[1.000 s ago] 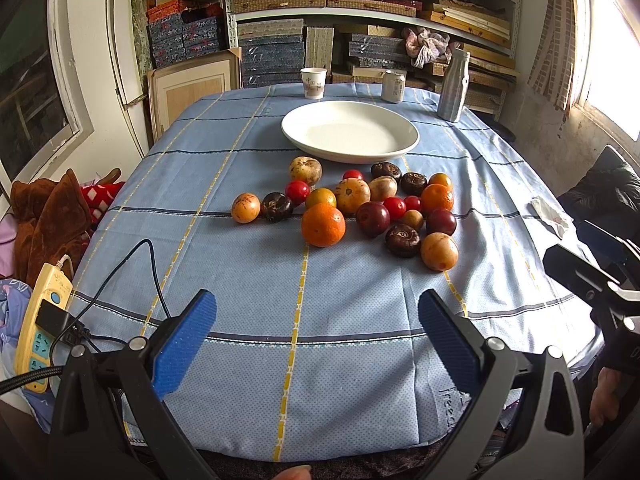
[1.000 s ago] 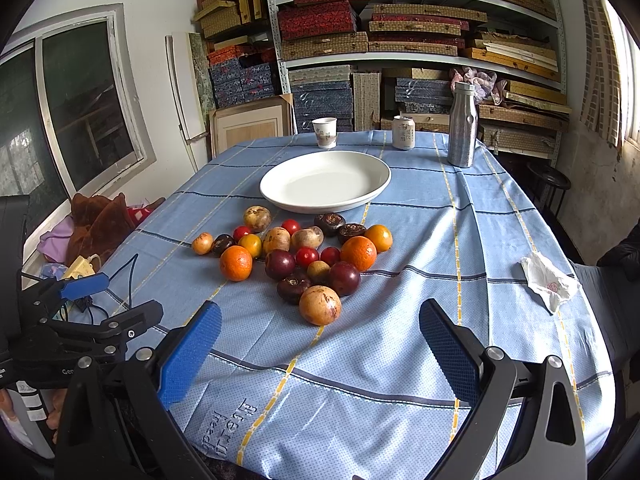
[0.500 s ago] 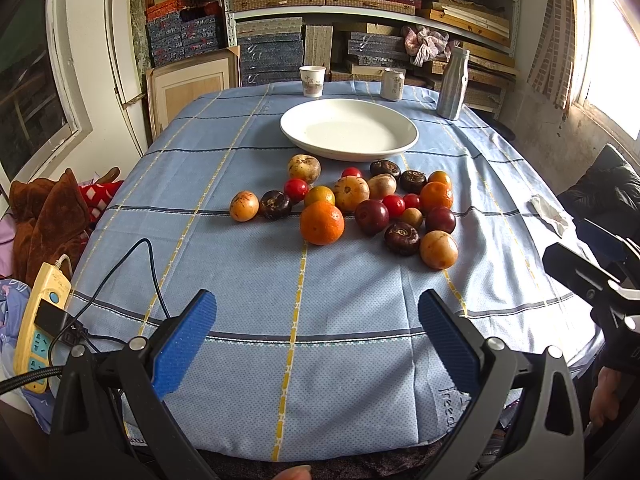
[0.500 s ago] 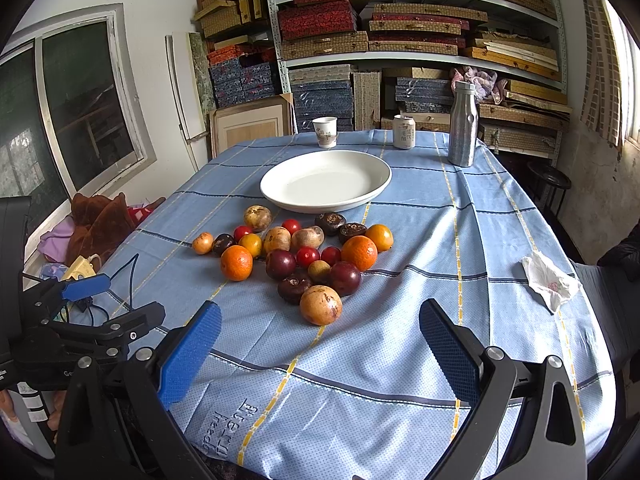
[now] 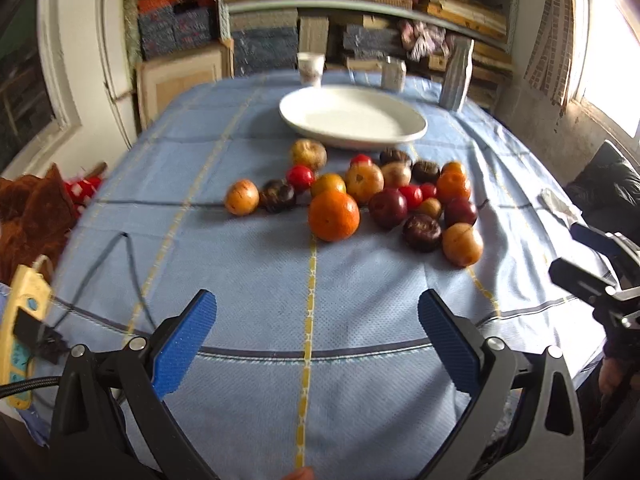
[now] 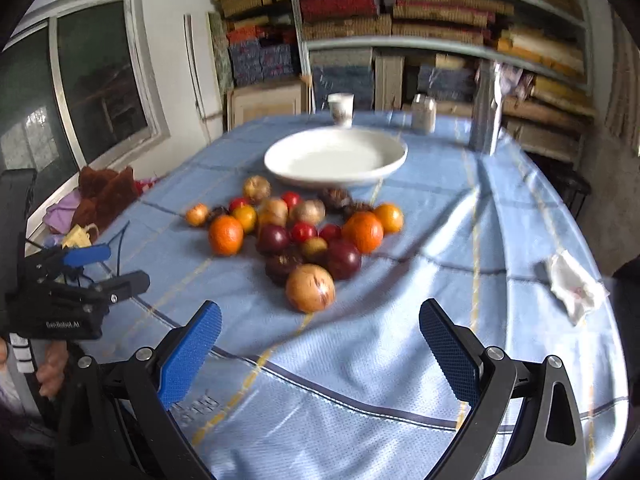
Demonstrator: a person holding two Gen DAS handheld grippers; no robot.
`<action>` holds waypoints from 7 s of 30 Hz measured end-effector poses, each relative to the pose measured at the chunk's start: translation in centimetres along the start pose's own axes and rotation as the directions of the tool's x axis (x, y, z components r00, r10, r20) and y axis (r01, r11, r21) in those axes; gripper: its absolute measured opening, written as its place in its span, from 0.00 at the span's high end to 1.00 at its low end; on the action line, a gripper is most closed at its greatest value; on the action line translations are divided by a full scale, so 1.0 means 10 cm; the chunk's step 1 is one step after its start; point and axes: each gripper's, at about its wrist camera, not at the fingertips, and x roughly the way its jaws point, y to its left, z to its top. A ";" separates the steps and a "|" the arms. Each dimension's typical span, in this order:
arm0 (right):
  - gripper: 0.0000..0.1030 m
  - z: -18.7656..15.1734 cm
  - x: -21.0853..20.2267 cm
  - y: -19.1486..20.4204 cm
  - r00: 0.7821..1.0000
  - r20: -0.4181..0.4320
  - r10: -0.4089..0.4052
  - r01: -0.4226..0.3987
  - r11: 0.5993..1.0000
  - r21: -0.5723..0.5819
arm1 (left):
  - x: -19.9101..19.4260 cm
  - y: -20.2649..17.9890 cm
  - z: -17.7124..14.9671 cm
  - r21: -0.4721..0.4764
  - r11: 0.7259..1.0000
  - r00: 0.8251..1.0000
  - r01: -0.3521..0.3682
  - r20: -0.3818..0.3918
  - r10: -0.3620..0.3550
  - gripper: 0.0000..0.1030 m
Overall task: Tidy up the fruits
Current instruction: 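Grasp a potato with the right tool while the left tool grasps an orange, then carry the potato and orange onto the white plate and open both tools, then grasp a dark red plum with the right tool while the left tool grasps a tangerine, then place the plum and tangerine on the white plate, opening both tools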
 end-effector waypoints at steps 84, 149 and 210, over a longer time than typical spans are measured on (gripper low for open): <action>0.58 1.58 1.12 -0.16 0.996 0.084 0.009 0.008 0.979 -0.203 | 1.26 0.08 2.12 0.064 0.977 0.976 0.205 0.058 -0.208 0.55; 0.22 0.63 0.99 -0.92 0.988 0.135 0.074 -0.095 0.983 0.159 | 1.27 1.03 0.82 -0.097 0.994 0.999 0.043 -0.009 -0.044 0.46; 0.65 0.36 1.03 0.05 0.988 0.005 -0.156 0.152 0.949 -0.277 | 0.99 0.78 0.81 0.011 1.000 0.995 0.023 0.097 -0.024 0.63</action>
